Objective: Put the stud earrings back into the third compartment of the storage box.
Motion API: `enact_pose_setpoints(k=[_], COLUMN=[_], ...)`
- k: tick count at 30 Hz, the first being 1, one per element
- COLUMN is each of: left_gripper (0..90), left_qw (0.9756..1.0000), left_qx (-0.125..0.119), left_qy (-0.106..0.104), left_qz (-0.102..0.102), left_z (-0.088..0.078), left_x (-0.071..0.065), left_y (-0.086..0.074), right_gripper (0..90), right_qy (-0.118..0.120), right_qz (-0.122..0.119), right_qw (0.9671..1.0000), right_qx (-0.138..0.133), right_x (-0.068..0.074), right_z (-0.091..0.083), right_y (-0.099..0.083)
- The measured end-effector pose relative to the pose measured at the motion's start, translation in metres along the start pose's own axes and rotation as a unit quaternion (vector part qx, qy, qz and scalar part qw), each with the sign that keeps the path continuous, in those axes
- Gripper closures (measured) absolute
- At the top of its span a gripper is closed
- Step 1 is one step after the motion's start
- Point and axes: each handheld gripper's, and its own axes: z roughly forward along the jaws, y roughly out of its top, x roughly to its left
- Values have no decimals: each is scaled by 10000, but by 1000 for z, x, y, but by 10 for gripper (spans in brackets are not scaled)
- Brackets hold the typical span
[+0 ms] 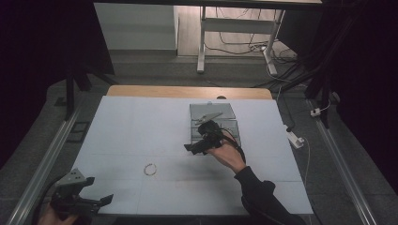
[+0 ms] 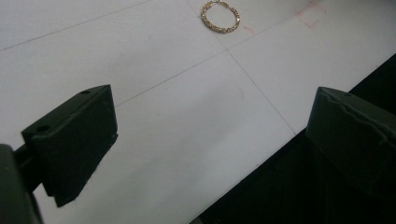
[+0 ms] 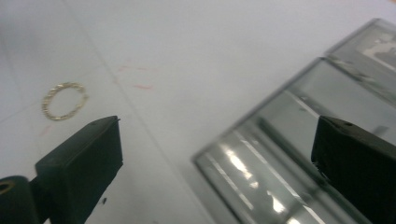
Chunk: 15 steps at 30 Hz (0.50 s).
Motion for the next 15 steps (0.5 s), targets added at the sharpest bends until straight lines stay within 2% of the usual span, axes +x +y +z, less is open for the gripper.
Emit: enact_pose_setpoints(k=[6, 15], left_gripper=[20, 20], left_qw=[10000, 10000], left_qx=[9, 8], left_qy=[1, 4], left_qz=[2, -1], left_z=[0, 0], left_x=[0, 0], left_y=[0, 0], right_gripper=[0, 0], right_qy=[172, 433], right_qz=[-301, -615], right_qw=[9994, 9968], right_qx=[81, 255], right_x=[26, 63], right_z=[15, 34], right_y=[2, 5])
